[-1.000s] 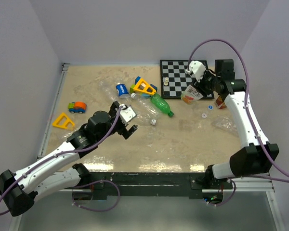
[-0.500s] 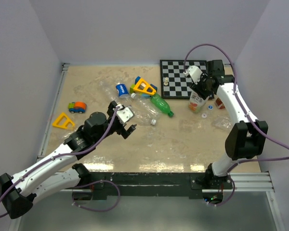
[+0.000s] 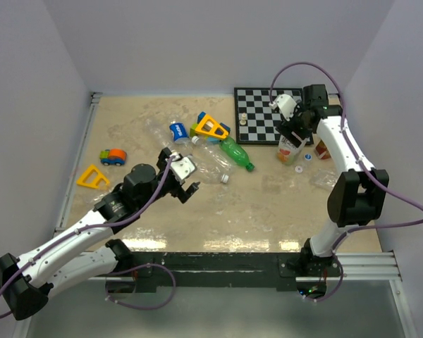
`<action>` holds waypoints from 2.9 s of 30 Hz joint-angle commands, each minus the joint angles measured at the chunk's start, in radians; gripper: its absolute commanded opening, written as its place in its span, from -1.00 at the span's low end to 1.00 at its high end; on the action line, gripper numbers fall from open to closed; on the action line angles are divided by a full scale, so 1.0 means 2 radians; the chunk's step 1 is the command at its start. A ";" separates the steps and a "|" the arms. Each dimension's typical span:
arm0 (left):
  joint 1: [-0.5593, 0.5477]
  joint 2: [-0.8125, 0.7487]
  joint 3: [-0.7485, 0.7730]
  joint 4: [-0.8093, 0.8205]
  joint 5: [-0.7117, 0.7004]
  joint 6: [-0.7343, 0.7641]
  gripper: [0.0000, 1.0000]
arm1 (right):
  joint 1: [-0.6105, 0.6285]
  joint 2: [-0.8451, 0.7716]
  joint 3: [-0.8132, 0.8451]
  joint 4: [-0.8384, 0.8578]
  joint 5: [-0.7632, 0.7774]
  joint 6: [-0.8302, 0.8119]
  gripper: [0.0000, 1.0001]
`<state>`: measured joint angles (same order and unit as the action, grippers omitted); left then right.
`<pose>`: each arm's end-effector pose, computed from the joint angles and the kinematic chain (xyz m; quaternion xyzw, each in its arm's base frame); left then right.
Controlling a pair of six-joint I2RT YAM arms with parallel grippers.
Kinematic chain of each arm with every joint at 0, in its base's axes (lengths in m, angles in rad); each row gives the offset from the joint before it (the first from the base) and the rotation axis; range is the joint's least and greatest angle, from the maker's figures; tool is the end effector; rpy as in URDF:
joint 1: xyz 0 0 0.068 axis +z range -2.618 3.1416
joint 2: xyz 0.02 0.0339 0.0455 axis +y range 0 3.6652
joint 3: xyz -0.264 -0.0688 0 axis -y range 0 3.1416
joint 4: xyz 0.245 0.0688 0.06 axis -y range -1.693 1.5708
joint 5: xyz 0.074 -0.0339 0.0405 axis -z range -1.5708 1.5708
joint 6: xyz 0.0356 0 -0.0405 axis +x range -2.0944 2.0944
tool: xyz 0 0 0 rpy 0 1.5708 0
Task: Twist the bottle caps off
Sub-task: Place the plastic bottle at the center of the board, then pick up the plastic bottle at the center of the board.
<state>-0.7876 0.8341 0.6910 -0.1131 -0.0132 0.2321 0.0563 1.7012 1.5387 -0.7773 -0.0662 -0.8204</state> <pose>0.1412 -0.1412 0.3057 0.3828 0.6929 -0.1625 0.5890 0.3697 0.0232 0.3064 -0.4126 0.8559 -0.0864 0.2995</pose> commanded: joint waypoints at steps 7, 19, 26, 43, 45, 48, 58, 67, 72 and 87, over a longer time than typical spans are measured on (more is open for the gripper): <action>0.002 0.000 -0.001 0.019 -0.002 0.009 1.00 | -0.003 -0.014 0.057 -0.033 -0.024 -0.002 0.69; 0.003 -0.002 -0.003 0.022 0.004 0.006 1.00 | -0.004 -0.080 0.100 -0.057 -0.065 0.010 0.77; 0.005 0.002 -0.004 0.024 0.004 0.003 1.00 | -0.003 -0.144 0.110 -0.041 -0.126 0.035 0.86; 0.006 0.118 0.032 -0.057 0.071 0.145 1.00 | -0.002 -0.317 -0.176 -0.103 -0.562 -0.282 0.95; 0.006 0.149 0.045 -0.082 0.073 0.206 1.00 | -0.002 -0.322 -0.210 -0.089 -0.571 -0.299 0.95; 0.006 0.187 0.056 -0.086 0.051 0.268 1.00 | -0.001 -0.321 -0.250 -0.057 -0.577 -0.295 0.94; 0.028 0.291 0.128 -0.064 0.043 0.394 0.99 | -0.002 -0.334 -0.285 -0.052 -0.555 -0.311 0.94; 0.043 0.394 0.190 -0.084 0.041 0.425 0.89 | -0.002 -0.327 -0.289 -0.086 -0.558 -0.351 0.93; 0.047 0.423 0.210 -0.086 0.043 0.433 0.82 | -0.003 -0.324 -0.290 -0.085 -0.557 -0.351 0.94; 0.059 0.480 0.234 -0.108 0.060 0.442 0.76 | -0.002 -0.321 -0.293 -0.083 -0.557 -0.350 0.94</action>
<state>-0.6910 1.7786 1.0992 -0.3080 0.0669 1.1046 0.0536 1.0603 0.9573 -0.9295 -1.1473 -1.5055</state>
